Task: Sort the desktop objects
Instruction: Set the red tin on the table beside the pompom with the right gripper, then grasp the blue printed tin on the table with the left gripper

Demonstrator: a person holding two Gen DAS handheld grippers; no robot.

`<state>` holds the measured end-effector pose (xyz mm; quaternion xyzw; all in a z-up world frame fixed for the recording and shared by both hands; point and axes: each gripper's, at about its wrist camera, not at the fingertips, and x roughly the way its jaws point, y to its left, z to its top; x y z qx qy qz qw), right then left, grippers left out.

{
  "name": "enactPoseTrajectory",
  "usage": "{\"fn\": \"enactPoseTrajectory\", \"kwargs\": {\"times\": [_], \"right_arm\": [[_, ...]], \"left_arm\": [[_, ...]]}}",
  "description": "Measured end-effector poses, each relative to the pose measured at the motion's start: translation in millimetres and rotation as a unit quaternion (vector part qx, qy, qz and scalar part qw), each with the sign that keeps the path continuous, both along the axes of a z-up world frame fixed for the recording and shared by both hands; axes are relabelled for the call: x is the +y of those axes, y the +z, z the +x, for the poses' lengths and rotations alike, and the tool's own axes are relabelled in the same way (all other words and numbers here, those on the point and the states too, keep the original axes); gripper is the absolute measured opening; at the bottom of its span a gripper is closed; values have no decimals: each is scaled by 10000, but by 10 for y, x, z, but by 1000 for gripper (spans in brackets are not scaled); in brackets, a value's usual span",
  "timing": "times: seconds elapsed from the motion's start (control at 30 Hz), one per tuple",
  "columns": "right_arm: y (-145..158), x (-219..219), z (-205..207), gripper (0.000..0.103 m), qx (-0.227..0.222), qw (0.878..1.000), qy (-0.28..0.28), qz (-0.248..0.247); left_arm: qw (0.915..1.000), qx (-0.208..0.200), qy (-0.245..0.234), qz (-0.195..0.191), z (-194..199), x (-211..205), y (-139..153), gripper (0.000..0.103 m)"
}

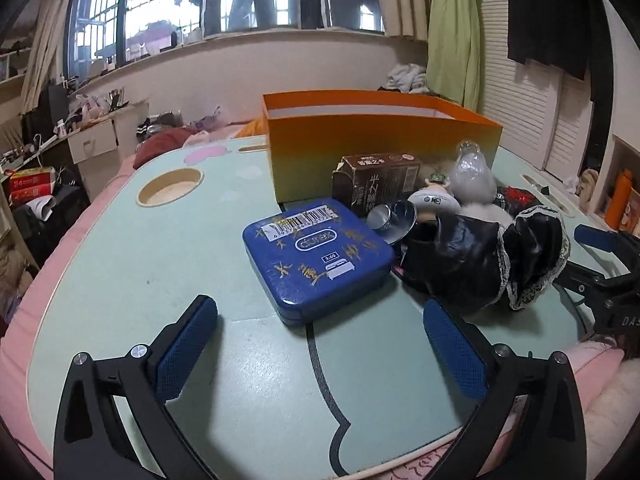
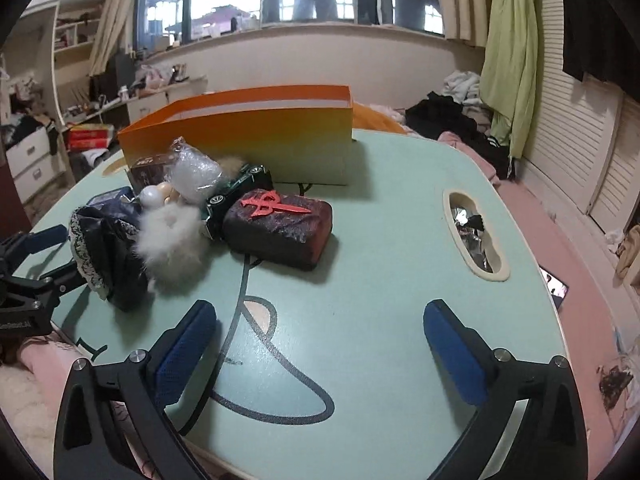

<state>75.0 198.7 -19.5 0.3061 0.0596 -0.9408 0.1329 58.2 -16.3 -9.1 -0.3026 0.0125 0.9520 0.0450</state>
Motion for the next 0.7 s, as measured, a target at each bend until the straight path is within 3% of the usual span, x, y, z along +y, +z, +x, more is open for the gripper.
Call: {"fn": "enactPoseTrajectory", "kwargs": {"times": [0.47, 0.57, 0.6, 0.67, 0.7], "right_arm": [[60, 106, -80, 103, 75, 10000, -10, -13], [64, 118, -90, 103, 70, 10000, 0, -27], [66, 121, -92, 103, 69, 10000, 1, -33], [69, 120, -87, 103, 72, 10000, 2, -28], [70, 119, -89, 103, 71, 10000, 1, -30]], "left_arm": [[9997, -136, -201, -21, -31, -37, 26, 103], [9984, -172, -469, 262, -5, -96, 90, 102], [9983, -157, -476, 301, 1, -118, 115, 99], [9984, -190, -428, 318, -13, -169, 189, 81], [9983, -236, -404, 338, -34, -181, 209, 80]]}}
